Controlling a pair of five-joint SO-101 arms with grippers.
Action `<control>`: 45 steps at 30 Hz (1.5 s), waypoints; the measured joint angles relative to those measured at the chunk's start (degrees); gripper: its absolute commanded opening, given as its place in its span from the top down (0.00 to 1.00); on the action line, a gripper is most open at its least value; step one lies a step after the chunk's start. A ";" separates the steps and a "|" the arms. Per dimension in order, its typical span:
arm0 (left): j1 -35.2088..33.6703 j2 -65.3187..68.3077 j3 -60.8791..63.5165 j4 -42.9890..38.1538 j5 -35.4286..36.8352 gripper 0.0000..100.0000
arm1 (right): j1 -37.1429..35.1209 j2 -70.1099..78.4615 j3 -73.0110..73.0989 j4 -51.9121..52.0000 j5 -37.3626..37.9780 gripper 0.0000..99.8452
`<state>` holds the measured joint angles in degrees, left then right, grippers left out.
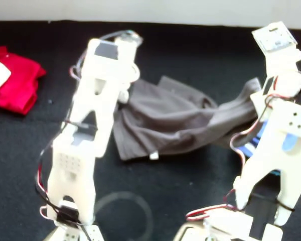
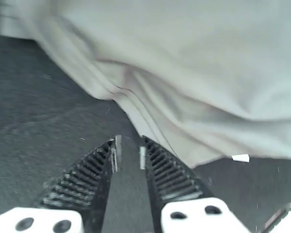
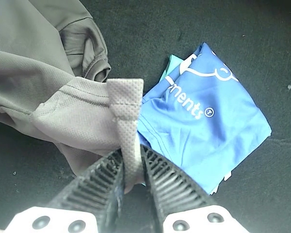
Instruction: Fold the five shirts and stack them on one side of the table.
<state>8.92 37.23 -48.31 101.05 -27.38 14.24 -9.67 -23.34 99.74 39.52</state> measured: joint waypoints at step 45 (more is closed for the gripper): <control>5.36 -20.40 39.38 -6.77 -5.01 0.94 | 0.00 0.00 0.53 0.00 0.00 0.99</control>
<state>14.29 16.84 -8.92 94.29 -32.40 14.24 -9.67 -22.81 99.74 39.52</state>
